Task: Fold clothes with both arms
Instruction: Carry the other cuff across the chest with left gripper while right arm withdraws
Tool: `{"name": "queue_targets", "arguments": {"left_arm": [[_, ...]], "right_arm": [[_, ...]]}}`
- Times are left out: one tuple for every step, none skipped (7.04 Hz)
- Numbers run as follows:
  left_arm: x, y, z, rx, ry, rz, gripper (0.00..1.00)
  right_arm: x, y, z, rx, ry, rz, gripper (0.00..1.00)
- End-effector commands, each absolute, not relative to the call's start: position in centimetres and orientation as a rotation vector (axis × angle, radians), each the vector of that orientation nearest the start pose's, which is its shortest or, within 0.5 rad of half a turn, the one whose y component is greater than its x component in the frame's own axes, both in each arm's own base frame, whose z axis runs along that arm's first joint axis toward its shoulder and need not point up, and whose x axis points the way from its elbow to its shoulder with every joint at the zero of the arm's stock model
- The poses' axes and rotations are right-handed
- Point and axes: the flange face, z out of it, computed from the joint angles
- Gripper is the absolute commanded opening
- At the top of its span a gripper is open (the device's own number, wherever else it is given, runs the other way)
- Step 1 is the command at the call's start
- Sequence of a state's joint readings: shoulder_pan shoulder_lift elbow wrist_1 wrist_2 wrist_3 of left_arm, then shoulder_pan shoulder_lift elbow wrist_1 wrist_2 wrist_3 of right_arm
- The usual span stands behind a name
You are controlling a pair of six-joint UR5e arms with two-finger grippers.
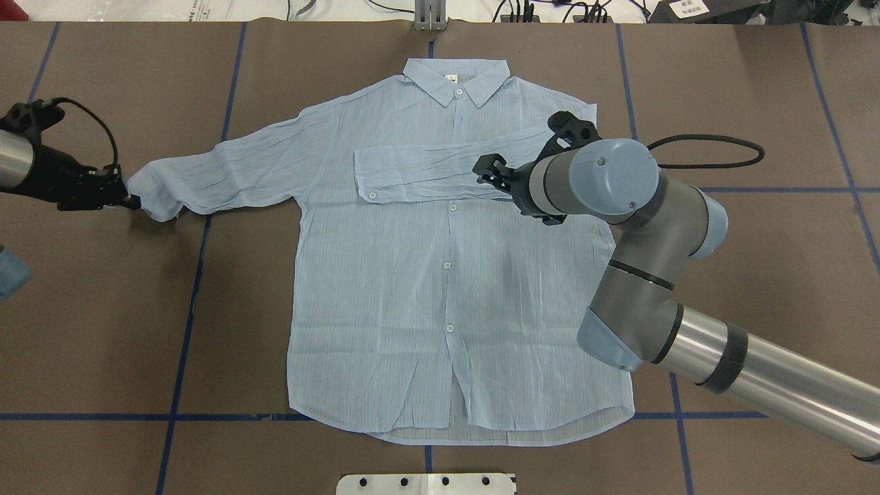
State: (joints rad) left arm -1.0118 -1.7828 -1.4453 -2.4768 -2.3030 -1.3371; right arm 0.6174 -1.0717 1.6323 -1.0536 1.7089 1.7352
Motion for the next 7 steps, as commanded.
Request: {"name": "queue_targets", "arguments": {"left_arm": [[34.6,-58.4,34.6,0.012,1.240,-0.338,0.00],[45.4,-56.0,25.4,0.013,1.245,-0.369,0.00],[50.7,-55.6,18.7,0.006,1.271,-0.433,0.00],[55.4,-54.9,12.7,-0.059,1.305,-0.481,0.00],[60.4,-54.9,7.7,-0.063,1.303,-0.538,0.00],[61.7,-54.0,5.3,-0.061,1.324,-0.569,0.00],[63.1,-52.8,3.8,-0.090,1.331,-0.580,0.00]], "right_arm": [[-42.4,-50.3,33.0,0.134,-1.042,0.597,0.99],[-39.7,-51.2,35.9,0.128,-1.005,0.597,1.00],[-36.5,-52.3,38.4,0.115,-0.981,0.565,1.00],[-33.3,-52.7,42.0,0.115,-0.934,0.530,1.00],[-31.9,-52.6,44.0,0.130,-0.901,0.501,1.00],[-31.6,-52.5,44.9,0.125,-0.888,0.508,1.00],[-31.4,-52.4,45.3,0.123,-0.882,0.511,1.00]]}}
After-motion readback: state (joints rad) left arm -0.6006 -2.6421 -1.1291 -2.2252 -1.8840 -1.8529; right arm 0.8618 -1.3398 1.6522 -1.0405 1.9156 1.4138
